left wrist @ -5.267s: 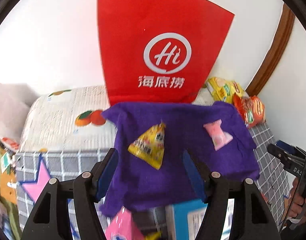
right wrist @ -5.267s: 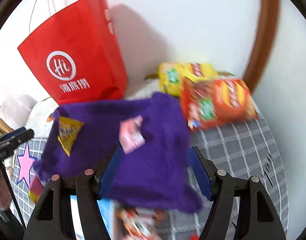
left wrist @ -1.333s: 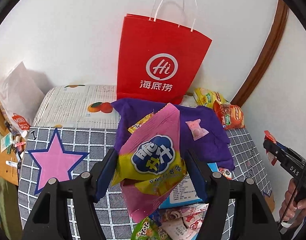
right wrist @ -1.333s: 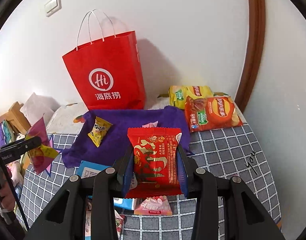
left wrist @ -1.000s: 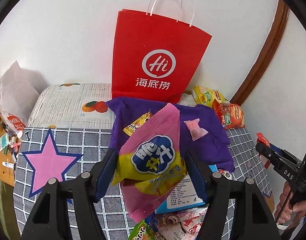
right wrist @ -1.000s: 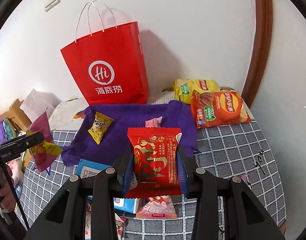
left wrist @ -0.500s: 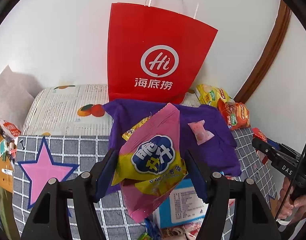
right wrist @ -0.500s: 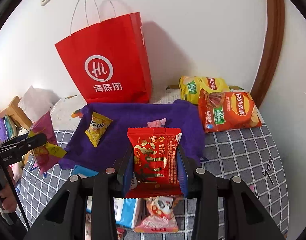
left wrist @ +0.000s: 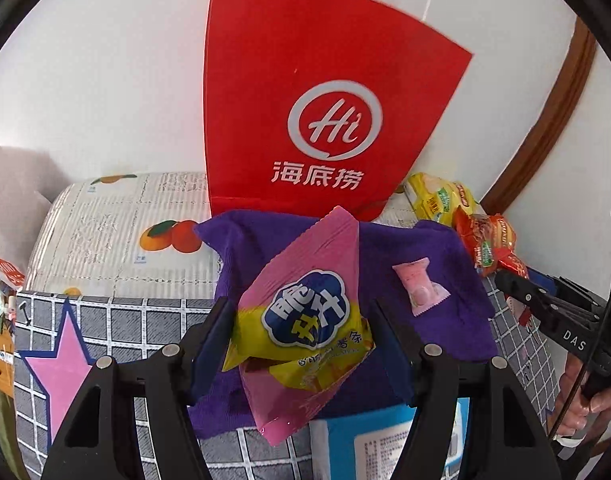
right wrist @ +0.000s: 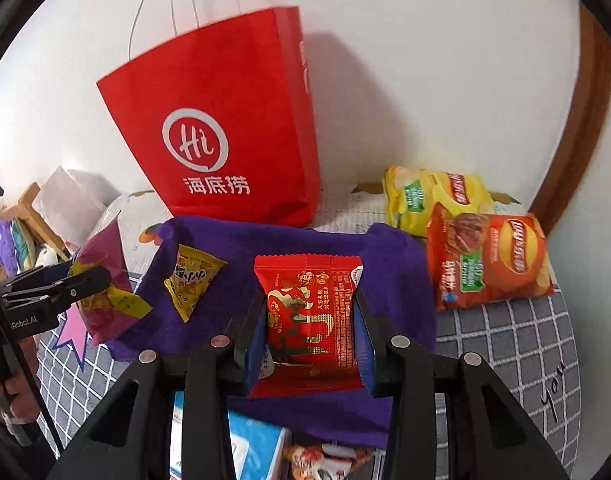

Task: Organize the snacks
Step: 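Carry the red packet and pink-yellow bag over the purple towel with both grippers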

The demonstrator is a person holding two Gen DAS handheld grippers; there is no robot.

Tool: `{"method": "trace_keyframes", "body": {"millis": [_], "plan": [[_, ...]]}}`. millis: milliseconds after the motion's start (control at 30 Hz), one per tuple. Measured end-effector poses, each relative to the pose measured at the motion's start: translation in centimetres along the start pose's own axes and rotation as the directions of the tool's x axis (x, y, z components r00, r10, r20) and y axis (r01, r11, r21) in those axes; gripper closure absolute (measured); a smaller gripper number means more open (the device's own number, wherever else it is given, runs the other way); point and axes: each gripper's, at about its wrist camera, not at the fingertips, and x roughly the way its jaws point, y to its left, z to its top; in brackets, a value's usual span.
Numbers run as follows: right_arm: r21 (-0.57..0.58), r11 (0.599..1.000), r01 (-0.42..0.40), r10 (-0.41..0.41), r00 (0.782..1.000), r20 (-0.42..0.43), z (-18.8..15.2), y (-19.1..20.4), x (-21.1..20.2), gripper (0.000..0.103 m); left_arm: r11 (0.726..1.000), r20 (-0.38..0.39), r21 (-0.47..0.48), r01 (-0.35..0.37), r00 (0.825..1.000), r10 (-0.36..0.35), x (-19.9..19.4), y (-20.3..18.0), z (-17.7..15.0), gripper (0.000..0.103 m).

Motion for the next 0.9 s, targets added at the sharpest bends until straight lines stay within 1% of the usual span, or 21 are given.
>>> {"method": "trace_keyframes", "body": {"millis": [200,333,467,700,800,900], "plan": [[-0.024,1.000,-0.006,0.005,0.999,-0.044,0.0,-0.3,2.7,0.064,1.000,-0.023,-0.014,0.010,1.000,-0.010,2.3,0.2,0.3,0.036],[-0.028,0.999,-0.019,0.016,0.996,-0.083,-0.6,-0.7,4.5,0.064,1.000,-0.034,0.000,0.016,0.999,-0.016,3.7,0.1,0.3,0.036],[-0.028,1.000,-0.007,0.004,0.993,-0.119,-1.1,-1.4,5.9,0.064,1.000,-0.042,-0.010,0.017,0.999,-0.018,4.7,0.6,0.3,0.036],[-0.038,0.999,-0.032,0.026,0.989,-0.145,-1.4,-1.6,6.7,0.064,0.999,-0.038,-0.012,0.052,0.998,-0.052,6.0,0.9,0.2,0.036],[-0.055,0.998,-0.034,0.024,0.987,-0.158,-1.5,-1.5,7.2,0.064,0.999,-0.045,-0.006,0.054,0.998,-0.054,6.3,1.0,0.1,0.036],[-0.047,0.998,-0.032,0.023,0.985,-0.172,-1.7,-1.6,7.7,0.064,0.998,-0.055,-0.005,0.064,0.996,-0.064,6.5,1.1,0.0,0.036]]}}
